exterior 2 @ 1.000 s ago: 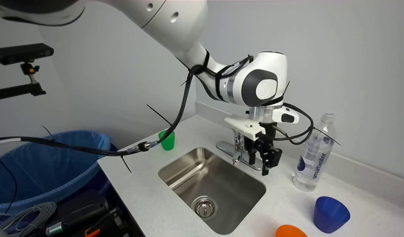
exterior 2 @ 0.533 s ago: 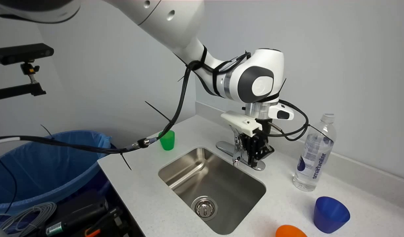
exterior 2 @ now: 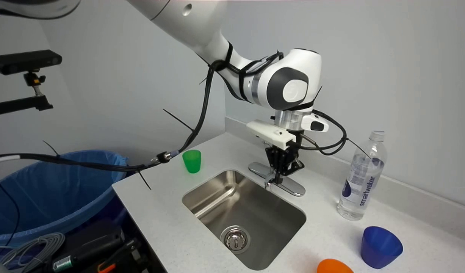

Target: Turn the faucet to the left

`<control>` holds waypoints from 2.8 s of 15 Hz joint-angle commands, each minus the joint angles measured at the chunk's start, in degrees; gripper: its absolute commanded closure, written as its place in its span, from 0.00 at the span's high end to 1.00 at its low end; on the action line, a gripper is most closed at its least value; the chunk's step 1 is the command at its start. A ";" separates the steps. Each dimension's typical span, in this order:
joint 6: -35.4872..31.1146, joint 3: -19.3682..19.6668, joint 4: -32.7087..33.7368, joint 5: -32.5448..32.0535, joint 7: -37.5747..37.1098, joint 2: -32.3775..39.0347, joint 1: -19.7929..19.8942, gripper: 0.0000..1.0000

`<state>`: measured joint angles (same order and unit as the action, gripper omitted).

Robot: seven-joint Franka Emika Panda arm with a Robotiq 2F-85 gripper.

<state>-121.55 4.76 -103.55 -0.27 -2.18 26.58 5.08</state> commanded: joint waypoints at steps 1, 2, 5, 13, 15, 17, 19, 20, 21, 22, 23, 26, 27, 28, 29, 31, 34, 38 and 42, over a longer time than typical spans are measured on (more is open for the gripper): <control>1.06 -1.44 -2.83 1.41 2.63 -3.51 0.11 0.00; 0.40 -1.56 -3.41 1.23 2.96 -3.87 -0.06 0.00; -2.67 -1.96 -6.29 0.27 4.20 -5.47 -0.68 0.00; -6.04 -4.17 -11.43 0.86 5.39 -8.82 -1.86 0.00; -6.37 -4.65 -11.81 1.11 5.23 -9.20 -2.24 0.00; -6.69 -5.09 -11.88 1.30 4.94 -9.21 -2.63 0.00; -6.86 -5.34 -11.56 1.15 4.53 -8.83 -3.07 0.00; -6.97 -5.43 -11.42 1.01 4.30 -8.61 -3.31 0.00; -7.18 -5.49 -11.21 0.77 4.02 -8.31 -3.62 0.00; -7.19 -5.56 -11.00 0.68 3.83 -8.08 -3.86 0.00; -7.33 -5.63 -10.85 0.54 3.68 -7.92 -4.16 0.00; -7.85 -6.03 -10.76 0.27 3.68 -7.80 -5.04 0.00; -8.00 -6.19 -10.54 0.11 3.57 -7.60 -5.42 0.00; -8.11 -6.33 -10.35 0.01 3.46 -7.45 -5.76 0.00; -8.33 -6.47 -10.15 -0.24 3.27 -7.25 -6.18 0.00; -8.47 -6.46 -9.49 -0.54 3.38 -6.97 -6.55 0.00; -9.06 -6.70 -9.26 -0.90 2.74 -6.68 -7.61 0.00; -9.29 -6.78 -8.72 -1.37 2.58 -6.36 -8.28 0.00; -9.10 -7.53 -8.03 -0.48 2.71 -6.61 -8.50 0.00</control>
<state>-129.54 -2.12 -112.25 -1.52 1.76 19.82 -2.90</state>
